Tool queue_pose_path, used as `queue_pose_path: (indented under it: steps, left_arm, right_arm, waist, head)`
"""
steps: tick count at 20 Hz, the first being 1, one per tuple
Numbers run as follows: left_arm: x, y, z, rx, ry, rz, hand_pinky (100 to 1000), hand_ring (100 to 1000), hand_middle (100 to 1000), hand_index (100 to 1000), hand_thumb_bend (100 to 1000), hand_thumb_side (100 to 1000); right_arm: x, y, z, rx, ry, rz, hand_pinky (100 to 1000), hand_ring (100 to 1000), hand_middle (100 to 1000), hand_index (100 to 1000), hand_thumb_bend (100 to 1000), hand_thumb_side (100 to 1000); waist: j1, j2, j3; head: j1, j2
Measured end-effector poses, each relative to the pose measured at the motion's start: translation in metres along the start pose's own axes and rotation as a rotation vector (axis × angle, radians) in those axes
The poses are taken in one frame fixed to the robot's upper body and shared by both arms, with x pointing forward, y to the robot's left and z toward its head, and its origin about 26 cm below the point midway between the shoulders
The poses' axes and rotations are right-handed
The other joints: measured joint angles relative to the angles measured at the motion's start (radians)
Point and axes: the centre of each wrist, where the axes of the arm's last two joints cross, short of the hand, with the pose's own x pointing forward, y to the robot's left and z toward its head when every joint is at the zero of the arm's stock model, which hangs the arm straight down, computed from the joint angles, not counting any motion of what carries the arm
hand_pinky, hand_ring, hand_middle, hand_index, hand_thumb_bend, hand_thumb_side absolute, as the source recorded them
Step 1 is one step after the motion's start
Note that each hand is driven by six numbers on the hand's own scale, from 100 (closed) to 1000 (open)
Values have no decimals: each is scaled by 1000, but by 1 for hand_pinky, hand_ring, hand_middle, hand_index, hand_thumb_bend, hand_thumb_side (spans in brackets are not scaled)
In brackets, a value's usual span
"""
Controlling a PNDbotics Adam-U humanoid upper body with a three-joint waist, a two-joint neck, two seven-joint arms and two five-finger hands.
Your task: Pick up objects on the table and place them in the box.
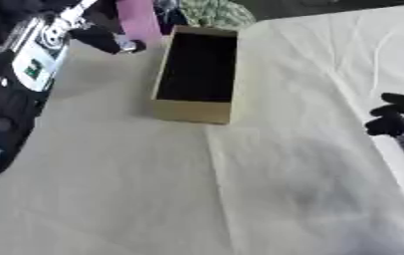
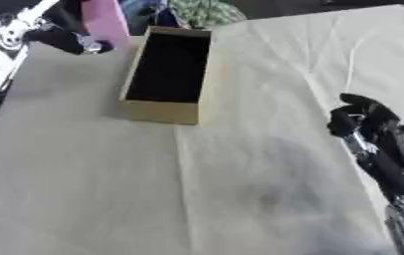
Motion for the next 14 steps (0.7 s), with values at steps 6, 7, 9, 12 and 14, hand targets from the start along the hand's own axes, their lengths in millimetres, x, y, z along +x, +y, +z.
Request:
queue_pose_path:
  steps: [6,7,9,12,14]
  left_arm:
    - [22,-24,-11,-82,-62,-18,704,589,510,654,656,289]
    - [24,-28,-13,-92,-68,-22,705,592,515,659,667,294]
    - [28,-35,-15,-112,-77,-31,709,600,525,670,684,301]
    - [31,-45,-17,-140,-82,-48,718,618,554,702,731,320]
    - [30,-52,-17,-163,-80,-59,730,639,584,733,794,338]
  right_arm:
    - [0,1,0,8,0,-2,624,613,630,824,522,648]
    - [0,1,0,8,-1,-2,624,612,630,824,522,649]
    - [0,2,0,9,-1,-3,624,612,630,824,522,649]
    - [0,2,-1,10,-2,-3,624,612,630,824,521,648]
    - [1,2,-1,11,-4,-3,624,612,630,824,522,648]
  waist:
    - [0,0,-5]
    - [0,0,-5]
    - [0,0,-5]
    - [0,0,-4]
    - [0,0,-4]
  head:
    - [5,-1]
    - [7,-1]
    - [8,-1]
    - [9,-2]
    - [9,-4]
